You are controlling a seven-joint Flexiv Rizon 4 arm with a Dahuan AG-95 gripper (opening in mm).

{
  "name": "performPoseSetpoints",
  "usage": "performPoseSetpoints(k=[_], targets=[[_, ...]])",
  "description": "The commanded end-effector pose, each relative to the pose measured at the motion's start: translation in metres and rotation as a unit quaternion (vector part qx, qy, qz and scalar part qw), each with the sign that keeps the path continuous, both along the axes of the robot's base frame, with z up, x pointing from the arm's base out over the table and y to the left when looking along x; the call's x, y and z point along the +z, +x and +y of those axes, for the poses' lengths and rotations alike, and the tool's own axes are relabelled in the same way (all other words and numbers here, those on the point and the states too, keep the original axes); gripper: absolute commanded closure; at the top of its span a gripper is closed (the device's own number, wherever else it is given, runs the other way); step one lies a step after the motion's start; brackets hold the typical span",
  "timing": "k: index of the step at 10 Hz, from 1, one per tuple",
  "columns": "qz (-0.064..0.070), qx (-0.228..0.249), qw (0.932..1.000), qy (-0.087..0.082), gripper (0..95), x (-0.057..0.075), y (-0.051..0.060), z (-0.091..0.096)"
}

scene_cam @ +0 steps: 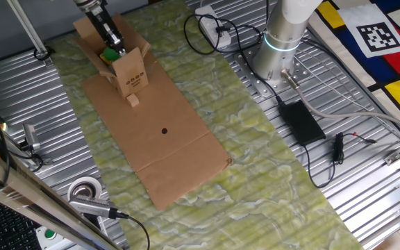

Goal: Open a box

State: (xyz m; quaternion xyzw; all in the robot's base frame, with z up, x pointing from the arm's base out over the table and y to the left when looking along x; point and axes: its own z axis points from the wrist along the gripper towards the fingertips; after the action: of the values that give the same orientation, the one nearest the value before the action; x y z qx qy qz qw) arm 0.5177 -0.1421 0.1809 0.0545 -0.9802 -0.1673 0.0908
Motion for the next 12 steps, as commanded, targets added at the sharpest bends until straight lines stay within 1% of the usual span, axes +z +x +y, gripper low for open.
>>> performPoseSetpoints(k=[1,2,3,4,5,6,8,9,10,12], targets=[[0.0,0.0,1.0,0.002,95.0,0.0,0.0,0.0],[0.0,0.0,1.0,0.002,95.0,0.0,0.0,0.0],[-0.005,-0.024,0.9997,-0.005,95.0,-0.01,0.003,0.02],[-0.006,-0.029,0.9995,-0.008,95.0,-0.012,0.002,0.024],[-0.006,-0.025,0.9996,-0.008,95.0,-0.012,0.002,0.024],[-0.009,-0.017,0.9997,-0.012,95.0,-0.012,0.002,0.024],[-0.009,-0.015,0.9998,-0.012,95.0,-0.013,0.002,0.024],[-0.01,-0.014,0.9998,-0.013,95.0,-0.015,0.001,0.025],[-0.01,-0.014,0.9997,-0.017,95.0,-0.02,0.0,0.027],[-0.012,-0.012,0.9996,-0.023,95.0,-0.025,-0.001,0.028]])
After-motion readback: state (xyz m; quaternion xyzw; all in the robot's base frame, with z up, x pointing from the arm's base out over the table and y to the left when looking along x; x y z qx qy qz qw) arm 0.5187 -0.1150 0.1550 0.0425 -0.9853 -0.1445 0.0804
